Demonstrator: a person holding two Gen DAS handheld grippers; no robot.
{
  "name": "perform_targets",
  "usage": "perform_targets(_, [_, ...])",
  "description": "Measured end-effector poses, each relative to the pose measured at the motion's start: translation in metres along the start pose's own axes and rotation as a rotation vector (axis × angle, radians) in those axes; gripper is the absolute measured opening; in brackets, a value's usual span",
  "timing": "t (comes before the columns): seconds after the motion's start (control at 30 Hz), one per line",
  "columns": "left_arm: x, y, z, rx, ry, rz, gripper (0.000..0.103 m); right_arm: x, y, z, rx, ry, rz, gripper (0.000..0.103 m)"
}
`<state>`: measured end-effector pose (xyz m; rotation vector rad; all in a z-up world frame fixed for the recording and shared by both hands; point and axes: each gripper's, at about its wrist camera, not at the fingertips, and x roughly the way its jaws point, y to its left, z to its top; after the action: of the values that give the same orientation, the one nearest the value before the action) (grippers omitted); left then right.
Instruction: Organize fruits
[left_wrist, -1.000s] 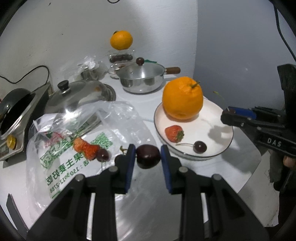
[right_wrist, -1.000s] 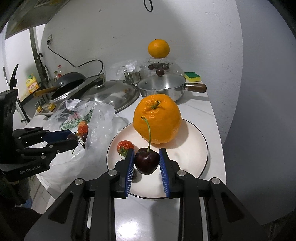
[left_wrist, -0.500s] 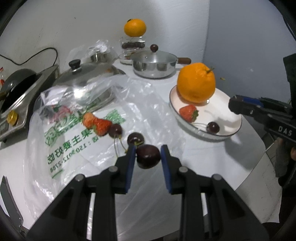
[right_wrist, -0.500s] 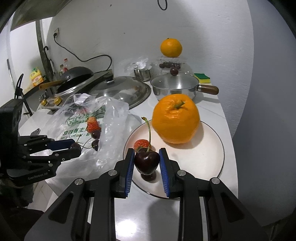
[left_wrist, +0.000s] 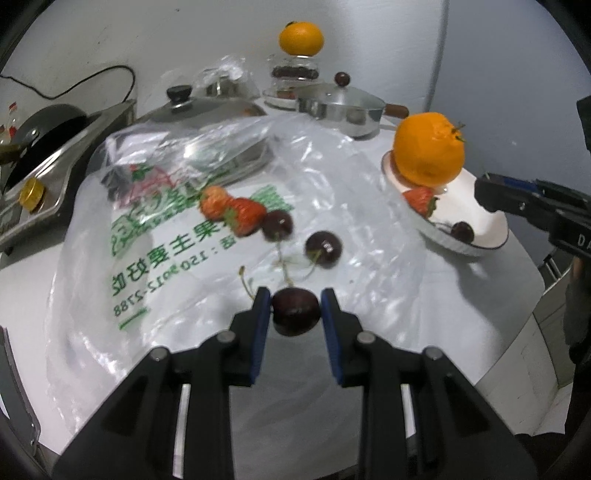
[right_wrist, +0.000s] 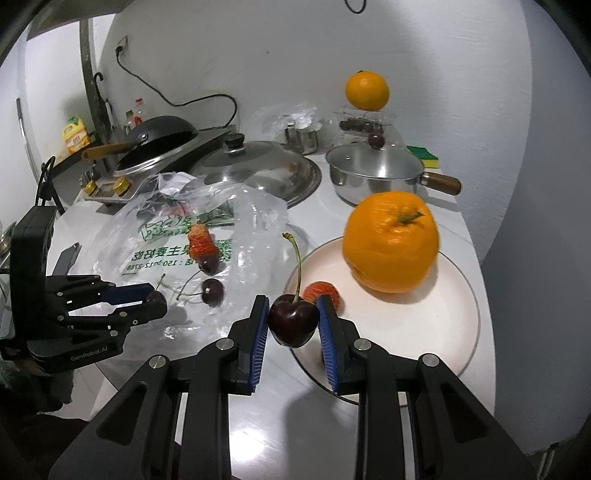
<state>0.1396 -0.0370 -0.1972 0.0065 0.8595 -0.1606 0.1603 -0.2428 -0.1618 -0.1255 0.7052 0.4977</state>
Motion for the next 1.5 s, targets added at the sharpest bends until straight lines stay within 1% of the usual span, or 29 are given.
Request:
perform_targets(0.17, [-0.004,0.013,-0.009,-0.024,0.005,0.005,0.029,0.008,0.016,0.004,-0.024,0.009,0.02,0.029])
perform_targets(0.4, [-0.018,0.024,-0.009,-0.042,-0.025,0.019,0.029,0.01,0.031,0.01,-0.046,0.004,0.036,0.029])
perform_targets(0.7, [-0.039,0.018,0.002,-0.033,-0.077,0.026,0.029,-0.002,0.032,0.01,-0.046,-0.023,0.036,0.029])
perform_targets(0.87, [-0.046,0.006,0.011,-0.016,-0.101,0.023,0.029,-0.011,0.024,0.009,-0.035,-0.042,0.03,0.029])
perform_targets(1.03, [-0.047,-0.009,0.017,0.005,-0.106,0.014,0.029,-0.017,0.011,0.005,-0.015,-0.052,0.02,0.029])
perform_targets(1.5, [-0.03,-0.054,0.034,0.062,-0.094,-0.024,0.029,-0.028,-0.033,-0.01,0.042,-0.056,-0.008,0.029])
